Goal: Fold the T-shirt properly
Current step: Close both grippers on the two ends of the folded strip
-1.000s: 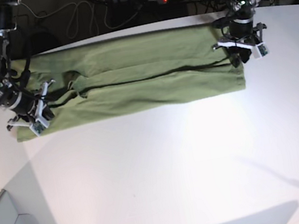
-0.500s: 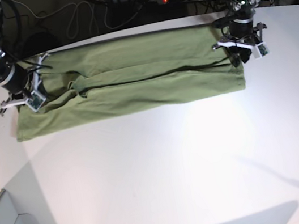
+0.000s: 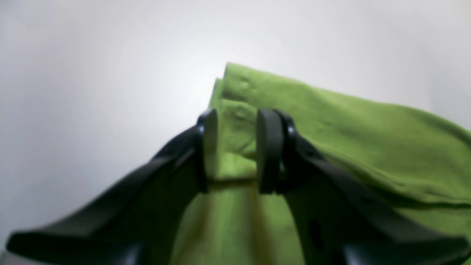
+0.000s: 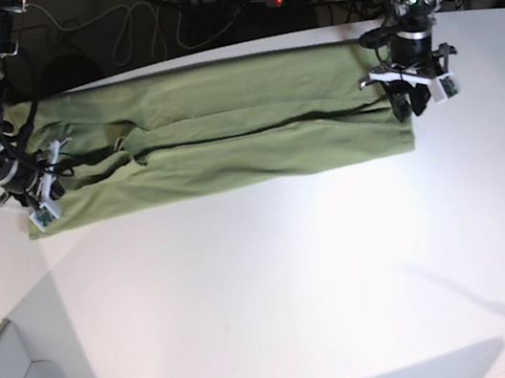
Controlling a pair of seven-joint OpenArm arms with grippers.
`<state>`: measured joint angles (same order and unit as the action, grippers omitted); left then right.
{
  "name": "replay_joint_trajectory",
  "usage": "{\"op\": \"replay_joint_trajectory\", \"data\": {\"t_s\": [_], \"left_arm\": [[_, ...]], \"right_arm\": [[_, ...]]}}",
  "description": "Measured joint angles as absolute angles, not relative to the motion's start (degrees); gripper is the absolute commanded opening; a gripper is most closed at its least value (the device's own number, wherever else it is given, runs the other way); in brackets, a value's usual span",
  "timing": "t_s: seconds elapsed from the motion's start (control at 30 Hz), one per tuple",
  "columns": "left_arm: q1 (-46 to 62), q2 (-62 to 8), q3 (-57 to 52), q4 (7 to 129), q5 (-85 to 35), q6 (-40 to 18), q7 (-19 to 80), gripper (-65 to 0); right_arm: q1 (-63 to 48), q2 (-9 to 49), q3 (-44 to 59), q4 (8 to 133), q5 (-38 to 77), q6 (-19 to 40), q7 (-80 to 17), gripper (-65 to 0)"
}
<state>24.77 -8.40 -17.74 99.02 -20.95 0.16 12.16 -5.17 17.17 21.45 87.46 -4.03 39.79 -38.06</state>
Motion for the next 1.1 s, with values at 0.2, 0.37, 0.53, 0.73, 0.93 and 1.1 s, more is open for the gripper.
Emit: {"op": "replay_joint_trajectory", "data": {"t_s": [0.2,0.37,0.53,0.73,0.93,1.1], "left_arm": [[24.77,-8.38,-17.74,99.09,-21.02,0.16,12.16,-47.3],[24.64,-8.45,-17.76,98.87,-21.02,0.16,12.16,-47.3],[24.62,-8.40,-17.74,98.74,-20.97,0.16,12.16,-47.2],[25.91,-8.40,-17.74,99.72,-20.99,0.16,12.14,-38.0],[26.98,-8.45,-17.74,100.99,-20.95,0.16,11.94,-19.7],[26.92,-8.45,-17.76,100.47,-20.97,0.16,11.75,-19.0]], "right_arm": [[-11.94,17.17,21.45,92.12,-3.92,39.79,-38.09,-64.9],[-15.18,19.16,19.03,96.07,-3.40,39.75,-37.54,-64.9],[-16.23,19.90,16.84,95.50,-3.42,39.77,-37.78,-64.9],[-15.73,21.43,20.25,99.46,-3.44,39.75,-37.98,-64.9],[-11.90,21.39,22.02,102.30,-3.42,39.75,-38.15,-64.9],[-8.14,17.41,21.74,98.50,-3.07,39.77,-37.93,-64.9]]}}
